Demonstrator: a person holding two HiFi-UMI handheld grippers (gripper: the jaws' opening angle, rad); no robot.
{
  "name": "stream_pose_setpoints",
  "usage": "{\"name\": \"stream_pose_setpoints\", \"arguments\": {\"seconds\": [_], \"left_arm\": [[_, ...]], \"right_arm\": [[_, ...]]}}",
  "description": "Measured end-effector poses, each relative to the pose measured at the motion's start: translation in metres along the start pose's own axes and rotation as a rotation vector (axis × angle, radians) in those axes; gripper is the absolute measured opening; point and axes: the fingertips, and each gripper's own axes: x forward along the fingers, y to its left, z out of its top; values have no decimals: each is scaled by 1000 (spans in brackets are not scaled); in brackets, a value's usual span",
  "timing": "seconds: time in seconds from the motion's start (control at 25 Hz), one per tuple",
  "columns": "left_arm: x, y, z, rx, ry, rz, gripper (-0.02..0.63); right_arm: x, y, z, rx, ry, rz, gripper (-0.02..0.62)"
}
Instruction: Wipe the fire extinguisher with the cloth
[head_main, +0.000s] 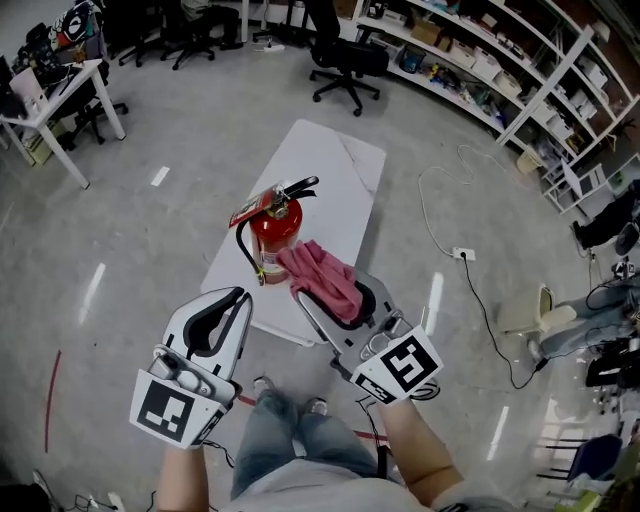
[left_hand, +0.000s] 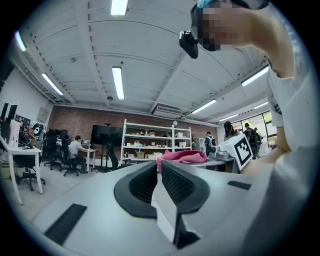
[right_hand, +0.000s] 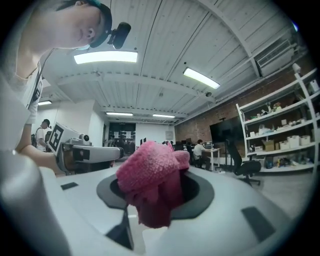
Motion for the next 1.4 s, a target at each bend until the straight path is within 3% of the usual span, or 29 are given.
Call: {"name": "stream_pose_setpoints", "arguments": {"seconds": [0.28, 0.6, 0.8, 1.0, 1.2, 1.4], "left_arm": [[26, 20, -43, 78, 42, -111, 35], [39, 35, -126, 24, 25, -123, 23], [54, 32, -188, 61, -14, -124, 25], [67, 40, -253, 118, -20, -129, 24], [71, 50, -317, 151, -61, -132, 24], [70, 37, -387, 246, -81, -117, 25]], "right_arm": [[43, -27, -43, -63, 27, -48, 178], [81, -68, -122, -230, 88, -77, 178], [96, -95, -184, -369, 117, -105, 178], [113, -99, -215, -529, 10, -132, 175], [108, -96, -235, -674, -152, -236, 168], [107, -101, -331, -725, -118, -254, 167]]}}
